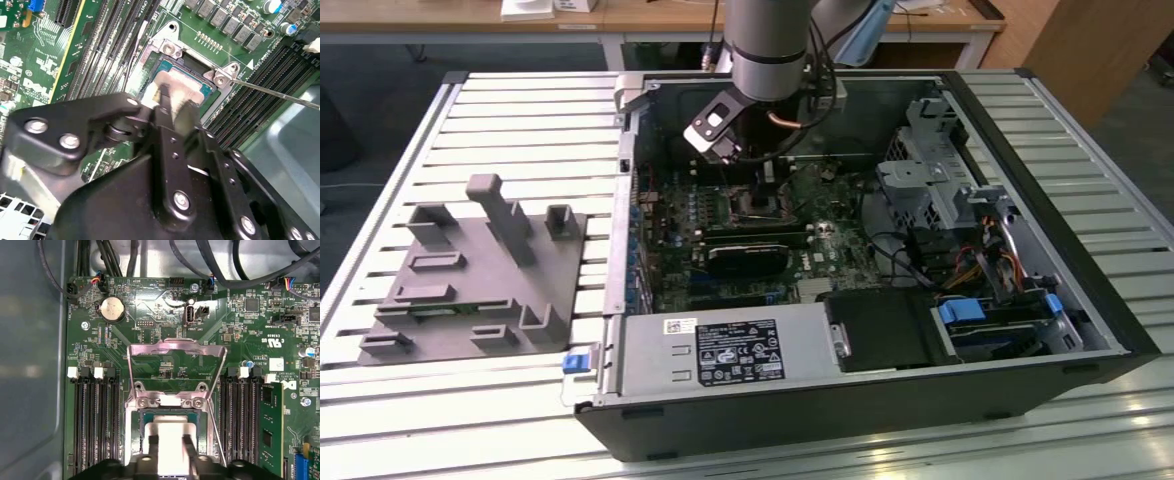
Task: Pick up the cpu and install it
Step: 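Place the cpu into insertion slot, then close the cpu cover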
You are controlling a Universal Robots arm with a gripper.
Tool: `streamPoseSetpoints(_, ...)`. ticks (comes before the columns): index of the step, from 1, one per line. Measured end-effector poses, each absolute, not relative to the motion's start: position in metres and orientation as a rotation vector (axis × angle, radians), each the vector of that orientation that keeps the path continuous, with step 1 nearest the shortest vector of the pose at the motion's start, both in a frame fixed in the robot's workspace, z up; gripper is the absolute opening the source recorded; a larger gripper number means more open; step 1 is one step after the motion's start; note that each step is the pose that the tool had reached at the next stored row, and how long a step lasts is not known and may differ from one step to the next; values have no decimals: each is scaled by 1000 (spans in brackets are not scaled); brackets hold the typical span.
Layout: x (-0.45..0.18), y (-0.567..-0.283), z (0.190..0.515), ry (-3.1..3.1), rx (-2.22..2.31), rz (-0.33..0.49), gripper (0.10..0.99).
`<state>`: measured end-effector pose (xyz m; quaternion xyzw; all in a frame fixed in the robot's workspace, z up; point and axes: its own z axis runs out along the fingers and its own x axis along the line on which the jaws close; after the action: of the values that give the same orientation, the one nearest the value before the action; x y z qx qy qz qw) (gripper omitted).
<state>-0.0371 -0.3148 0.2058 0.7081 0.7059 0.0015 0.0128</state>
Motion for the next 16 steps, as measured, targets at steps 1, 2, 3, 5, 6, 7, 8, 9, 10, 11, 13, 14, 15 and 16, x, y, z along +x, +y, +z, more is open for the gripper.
streamPoseSetpoints(1, -37, -315, 206, 2199, 2206, 4, 302)
streamPoseSetpoints(2, -37, -315, 207, 2199, 2206, 3, 243)
streamPoseSetpoints(3, -37, -315, 207, 2199, 2206, 2, 184)
streamPoseSetpoints(5, -37, -315, 209, 2199, 2206, 2, 125)
streamPoseSetpoints(6, -37, -315, 210, 2199, 2206, 2, 125)
streamPoseSetpoints(7, -37, -315, 211, 2199, 2206, 2, 106)
streamPoseSetpoints(8, -37, -315, 212, 2199, 2206, 2, 106)
streamPoseSetpoints(9, -37, -315, 213, 2199, 2206, 3, 106)
streamPoseSetpoints(10, -37, -315, 214, 2199, 2206, 2, 106)
streamPoseSetpoints(11, -37, -315, 214, 2199, 2205, 2, 106)
streamPoseSetpoints(13, -37, -315, 216, 2198, 2205, 1, 106)
streamPoseSetpoints(14, -37, -315, 216, 2198, 2205, 0, 106)
streamPoseSetpoints(15, -37, -315, 217, 2197, 2204, -1, 106)
streamPoseSetpoints(16, -37, -315, 219, 2197, 2203, -2, 106)
